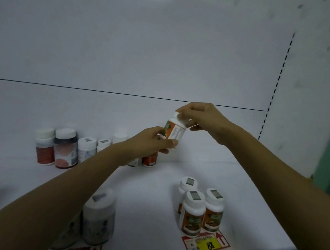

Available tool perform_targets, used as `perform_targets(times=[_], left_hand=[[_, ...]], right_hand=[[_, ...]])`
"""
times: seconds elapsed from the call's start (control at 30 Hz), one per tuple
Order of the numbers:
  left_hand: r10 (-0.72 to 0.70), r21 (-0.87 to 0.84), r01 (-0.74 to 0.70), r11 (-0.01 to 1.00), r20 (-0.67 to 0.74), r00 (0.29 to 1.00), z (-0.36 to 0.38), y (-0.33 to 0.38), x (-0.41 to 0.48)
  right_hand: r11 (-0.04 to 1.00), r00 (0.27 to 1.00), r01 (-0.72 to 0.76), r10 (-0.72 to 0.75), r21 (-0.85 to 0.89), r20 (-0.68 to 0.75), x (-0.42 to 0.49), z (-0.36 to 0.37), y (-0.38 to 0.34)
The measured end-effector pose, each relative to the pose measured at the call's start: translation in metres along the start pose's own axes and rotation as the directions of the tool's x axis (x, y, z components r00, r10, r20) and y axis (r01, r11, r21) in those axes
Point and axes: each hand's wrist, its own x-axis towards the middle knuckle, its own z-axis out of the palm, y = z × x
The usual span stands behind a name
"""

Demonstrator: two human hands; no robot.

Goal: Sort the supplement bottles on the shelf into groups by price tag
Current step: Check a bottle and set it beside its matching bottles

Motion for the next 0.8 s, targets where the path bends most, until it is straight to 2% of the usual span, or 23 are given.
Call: perform_targets(times=[0.17,0.23,0.33,0.43,0.5,0.67,0.8], left_hand=[[-0.023,-0.391,0.028,0.920,0.017,1.000,0.022,0.015,-0.016],[-0.028,-0.484,0.034,0.874,0.019,0.999,0.033,0.016,-0.021],[-0.035,-0.525,0.032,0.850,0.004,0.999,0.051,0.018,-0.028],[-0.044,-0.503,0.006,0.864,-0.064,0.997,0.068,0.021,-0.036],[-0.048,-0.431,-0.030,0.902,-0.169,0.984,0.080,0.023,-0.041],[-0.033,-0.260,-0.089,0.962,-0.431,0.902,0.103,0.026,-0.042],[0.036,-0.135,-0.112,0.985,-0.472,0.881,0.117,0.027,-0.042]], right_hand=[[0.917,1.000,0.013,-0.021,0.399,0.017,-0.019,-0.022,0.011],[0.886,0.999,-0.001,-0.019,0.463,0.040,-0.028,-0.026,0.016],[0.864,0.998,-0.025,-0.011,0.503,0.070,-0.041,-0.031,0.025],[0.843,0.996,-0.041,-0.009,0.536,0.090,-0.053,-0.036,0.032],[0.839,0.996,-0.046,-0.006,0.542,0.093,-0.060,-0.038,0.037],[0.887,0.996,-0.059,0.020,0.457,0.089,-0.074,-0.041,0.048],[0.888,0.998,-0.059,0.059,0.456,0.016,-0.078,-0.044,0.053]])
